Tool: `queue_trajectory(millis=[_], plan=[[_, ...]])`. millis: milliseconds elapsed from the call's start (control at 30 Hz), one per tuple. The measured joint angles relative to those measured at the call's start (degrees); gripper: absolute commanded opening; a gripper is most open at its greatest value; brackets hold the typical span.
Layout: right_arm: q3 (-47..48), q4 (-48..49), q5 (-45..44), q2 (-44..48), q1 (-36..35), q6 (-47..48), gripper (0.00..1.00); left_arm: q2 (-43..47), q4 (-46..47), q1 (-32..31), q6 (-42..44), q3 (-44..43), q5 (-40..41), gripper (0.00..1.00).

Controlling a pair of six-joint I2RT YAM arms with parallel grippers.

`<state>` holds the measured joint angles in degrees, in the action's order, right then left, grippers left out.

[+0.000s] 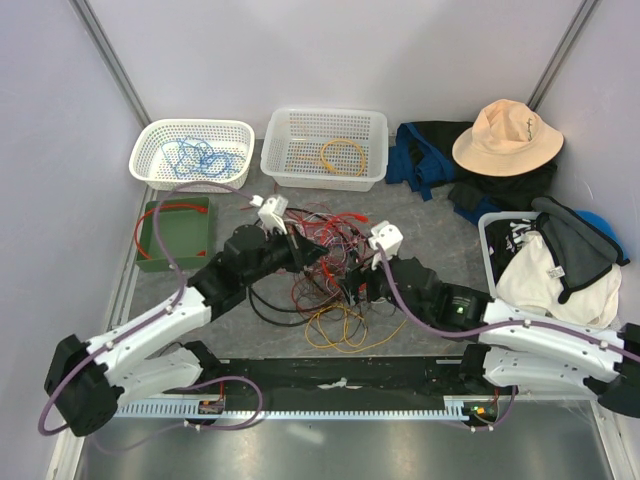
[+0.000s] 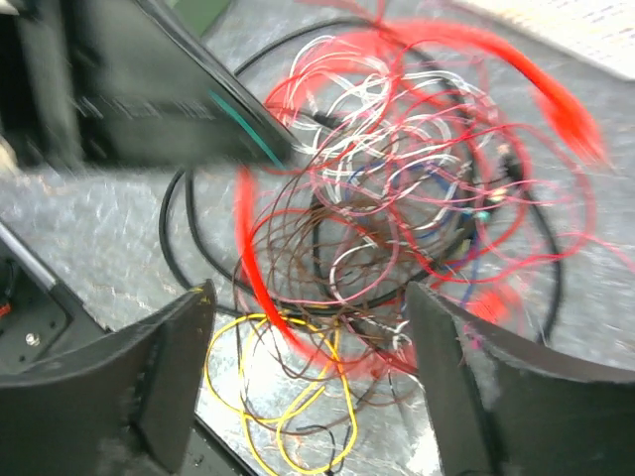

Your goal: Untangle the cables

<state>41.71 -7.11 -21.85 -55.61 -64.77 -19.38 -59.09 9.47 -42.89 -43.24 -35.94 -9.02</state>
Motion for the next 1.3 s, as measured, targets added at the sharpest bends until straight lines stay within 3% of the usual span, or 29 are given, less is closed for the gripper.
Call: queue_trajectory(millis=[300,433,533,800,1033,1300], plan=[[0.13,-2.95,-6.82,13.29,0.0,-0.13,0.92,10.29,-24.9,0.02,13.81,-22.53,27.08,0.02],[0.04,-3.06,-8.44,14.78,0.0,-0.2,0.92,11.21,-30.8,0.04,17.94,-26.23,36.57,0.02],[-0.37,-3.1,-8.74,14.73,0.0,-0.17,0.92,11.21,-35.08,0.09,20.81,-26.58,40.57,0.02],[-1.86,-2.93,-8.92,13.33,0.0,-0.17,0.92,11.23,-42.69,0.11,23.82,-26.77,36.54,0.02],[-3.87,-2.56,-8.46,13.31,0.0,-0.59,0.91,12.13,-48.39,0.28,22.08,-27.71,49.81,0.02],[-5.51,-1.64,-7.3,13.86,0.0,-1.62,0.91,21.46,-44.48,5.77,19.87,-19.61,61.88,0.02]])
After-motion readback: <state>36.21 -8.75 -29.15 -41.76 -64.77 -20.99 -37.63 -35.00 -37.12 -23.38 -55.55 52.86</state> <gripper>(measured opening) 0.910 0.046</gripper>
